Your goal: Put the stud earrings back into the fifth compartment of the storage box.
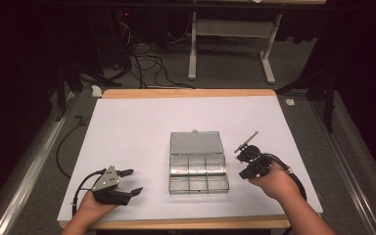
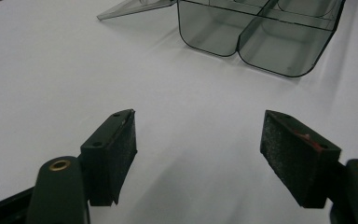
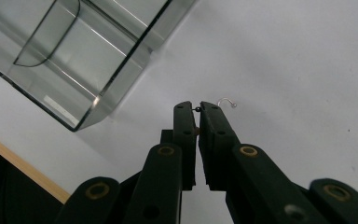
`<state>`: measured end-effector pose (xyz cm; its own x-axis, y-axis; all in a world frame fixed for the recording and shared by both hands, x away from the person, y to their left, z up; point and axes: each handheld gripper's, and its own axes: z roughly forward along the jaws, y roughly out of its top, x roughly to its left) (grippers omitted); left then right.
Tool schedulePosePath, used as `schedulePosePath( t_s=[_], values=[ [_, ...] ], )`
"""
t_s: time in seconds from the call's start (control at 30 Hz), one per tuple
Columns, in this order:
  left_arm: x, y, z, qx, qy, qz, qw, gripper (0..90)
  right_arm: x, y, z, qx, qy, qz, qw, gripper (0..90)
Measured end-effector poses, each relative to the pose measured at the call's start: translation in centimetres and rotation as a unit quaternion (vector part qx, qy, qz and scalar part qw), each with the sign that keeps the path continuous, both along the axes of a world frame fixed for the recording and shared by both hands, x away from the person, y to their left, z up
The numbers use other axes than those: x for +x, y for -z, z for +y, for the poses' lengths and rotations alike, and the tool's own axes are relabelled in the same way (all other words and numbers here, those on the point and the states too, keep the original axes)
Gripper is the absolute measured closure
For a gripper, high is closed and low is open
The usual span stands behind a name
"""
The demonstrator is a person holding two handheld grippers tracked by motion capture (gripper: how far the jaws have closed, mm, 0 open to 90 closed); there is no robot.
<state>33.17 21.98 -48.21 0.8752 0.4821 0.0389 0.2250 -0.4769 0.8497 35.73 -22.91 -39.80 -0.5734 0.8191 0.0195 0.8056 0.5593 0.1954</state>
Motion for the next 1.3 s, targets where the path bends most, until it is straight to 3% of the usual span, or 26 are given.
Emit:
schedulePosePath(
  t_s=[0.67, 1.07, 1.27, 1.3],
  values=[
    [0.0, 0.0, 0.0, 0.001, 0.003, 0.001, 1.0, 27.5, 0.4, -1.5, 3.4, 0.003, -0.032, -0.004, 0.9995, 86.5],
    [0.0, 0.0, 0.0, 0.001, 0.006, 0.001, 1.0, 27.5, 0.6, -1.1, 6.2, 0.009, -0.054, 0.001, 0.9985, 86.5],
    [0.0, 0.0, 0.0, 0.001, 0.007, 0.001, 1.0, 27.5, 0.7, -0.7, 7.7, 0.009, -0.073, 0.005, 0.9973, 86.5],
    [0.0, 0.0, 0.0, 0.001, 0.007, 0.0, 1.0, 27.5, 0.8, -0.6, 7.8, 0.008, -0.086, 0.0, 0.9962, 86.5]
  ],
)
